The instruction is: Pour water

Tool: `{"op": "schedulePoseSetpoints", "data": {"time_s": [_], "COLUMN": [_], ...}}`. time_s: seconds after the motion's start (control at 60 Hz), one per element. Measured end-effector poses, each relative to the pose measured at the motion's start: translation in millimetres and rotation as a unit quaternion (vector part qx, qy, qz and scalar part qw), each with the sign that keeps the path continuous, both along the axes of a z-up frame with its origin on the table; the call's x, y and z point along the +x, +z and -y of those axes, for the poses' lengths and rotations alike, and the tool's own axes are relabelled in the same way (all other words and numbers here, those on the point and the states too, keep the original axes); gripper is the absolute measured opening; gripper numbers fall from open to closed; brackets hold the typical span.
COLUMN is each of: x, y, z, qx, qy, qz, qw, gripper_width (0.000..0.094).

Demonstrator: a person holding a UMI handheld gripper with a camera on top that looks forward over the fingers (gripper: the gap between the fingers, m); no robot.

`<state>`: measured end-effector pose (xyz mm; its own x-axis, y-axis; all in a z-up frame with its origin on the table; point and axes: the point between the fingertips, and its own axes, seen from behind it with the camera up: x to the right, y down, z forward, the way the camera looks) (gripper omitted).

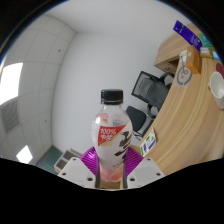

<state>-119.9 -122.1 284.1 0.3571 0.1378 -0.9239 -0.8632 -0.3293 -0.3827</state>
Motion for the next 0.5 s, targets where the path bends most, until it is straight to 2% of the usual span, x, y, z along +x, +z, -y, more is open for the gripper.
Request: {"op": "schedulePoseSetpoints", "data": {"time_s": [0.083,0.283,0.4,0.5], "x": [45.3,131.1,160.5,166.1], "y": [4.1,-44.4,-75.7,-88.9], "z": [5.1,-0.4,-4.4,-1.4], "qx": [-0.014,-0.061,-0.089,-0.103], "qy": [-0.003,-0.018,-0.039,-0.037], "qz": [-0.116,-0.360,-0.434,-0.444], "qw": [0.993,0.931,0.896,0.889], "gripper_width": [0.0301,0.0302,0.0303,0.0303]}}
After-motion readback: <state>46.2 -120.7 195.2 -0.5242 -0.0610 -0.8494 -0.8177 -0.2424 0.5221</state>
